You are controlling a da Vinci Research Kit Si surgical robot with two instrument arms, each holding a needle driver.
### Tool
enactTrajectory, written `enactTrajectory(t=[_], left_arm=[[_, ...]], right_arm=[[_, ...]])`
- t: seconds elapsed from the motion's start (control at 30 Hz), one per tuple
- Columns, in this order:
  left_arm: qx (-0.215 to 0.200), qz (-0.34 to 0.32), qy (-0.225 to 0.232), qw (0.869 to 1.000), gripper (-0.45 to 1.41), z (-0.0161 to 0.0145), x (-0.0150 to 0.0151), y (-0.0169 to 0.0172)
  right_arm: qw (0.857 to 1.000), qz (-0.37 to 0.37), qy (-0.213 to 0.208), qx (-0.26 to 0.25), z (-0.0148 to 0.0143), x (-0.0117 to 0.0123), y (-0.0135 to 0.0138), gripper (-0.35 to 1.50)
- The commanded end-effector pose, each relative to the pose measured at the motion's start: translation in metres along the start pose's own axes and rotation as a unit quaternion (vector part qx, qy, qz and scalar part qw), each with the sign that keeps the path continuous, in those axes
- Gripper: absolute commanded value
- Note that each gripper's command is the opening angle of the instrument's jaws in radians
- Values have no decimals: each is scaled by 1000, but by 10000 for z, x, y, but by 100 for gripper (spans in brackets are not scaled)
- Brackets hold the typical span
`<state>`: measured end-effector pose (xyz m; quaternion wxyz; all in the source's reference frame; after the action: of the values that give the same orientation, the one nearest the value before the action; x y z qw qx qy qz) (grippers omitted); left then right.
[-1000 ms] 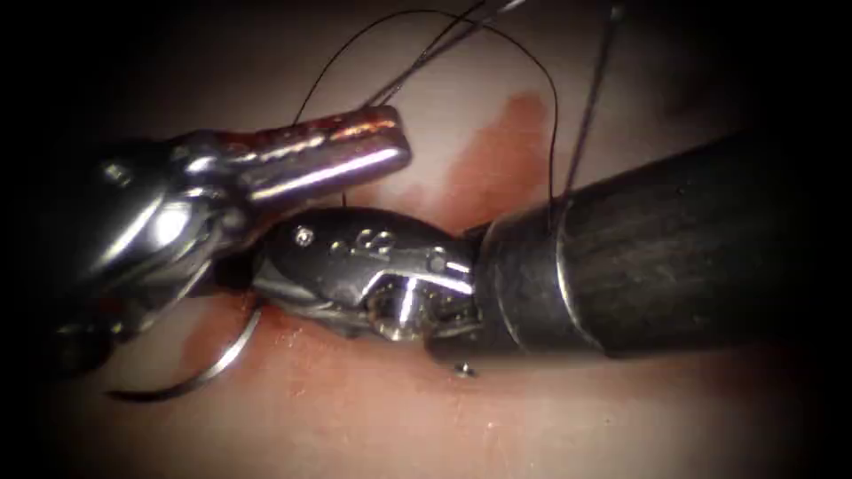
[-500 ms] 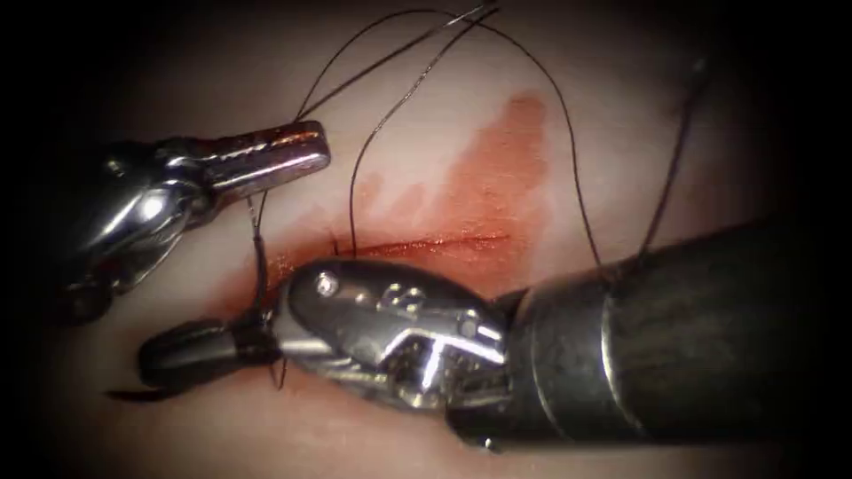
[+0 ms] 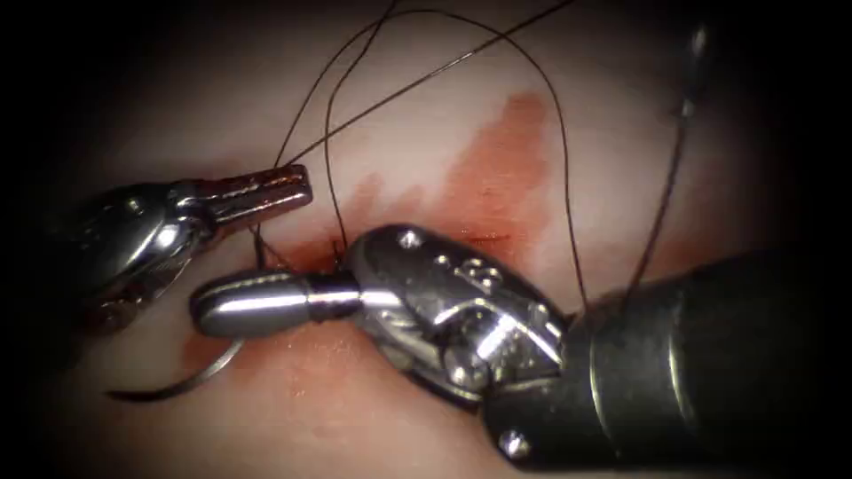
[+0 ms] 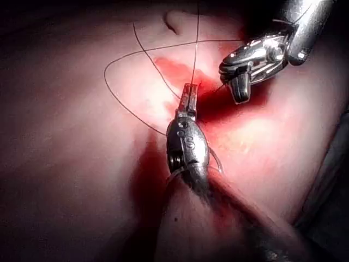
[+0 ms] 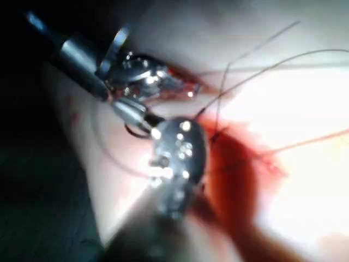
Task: Wound Closure
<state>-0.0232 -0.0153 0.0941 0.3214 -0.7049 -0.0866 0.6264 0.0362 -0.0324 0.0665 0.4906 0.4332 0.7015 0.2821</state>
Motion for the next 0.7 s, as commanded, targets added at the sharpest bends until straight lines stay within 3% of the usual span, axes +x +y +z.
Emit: enactTrajectory(t=[0.03,0.13,0.37,0.53,0.7], left_arm=[[4,-2,5,1000,-45,2,-7,2],[12,-3,16,1000,-45,-2,-6,4],[36,-8,64,997,-45,-13,-1,19],[54,-27,111,992,-45,-25,-1,31],[57,-30,115,991,-45,-23,-10,43]], right_arm=[[1000,5,10,-9,2,-6,3,14],[999,16,29,-25,-4,-4,6,44],[995,29,76,-58,-19,-4,14,47],[992,23,91,-78,-23,-6,20,37],[989,28,108,-96,-28,-2,27,37]])
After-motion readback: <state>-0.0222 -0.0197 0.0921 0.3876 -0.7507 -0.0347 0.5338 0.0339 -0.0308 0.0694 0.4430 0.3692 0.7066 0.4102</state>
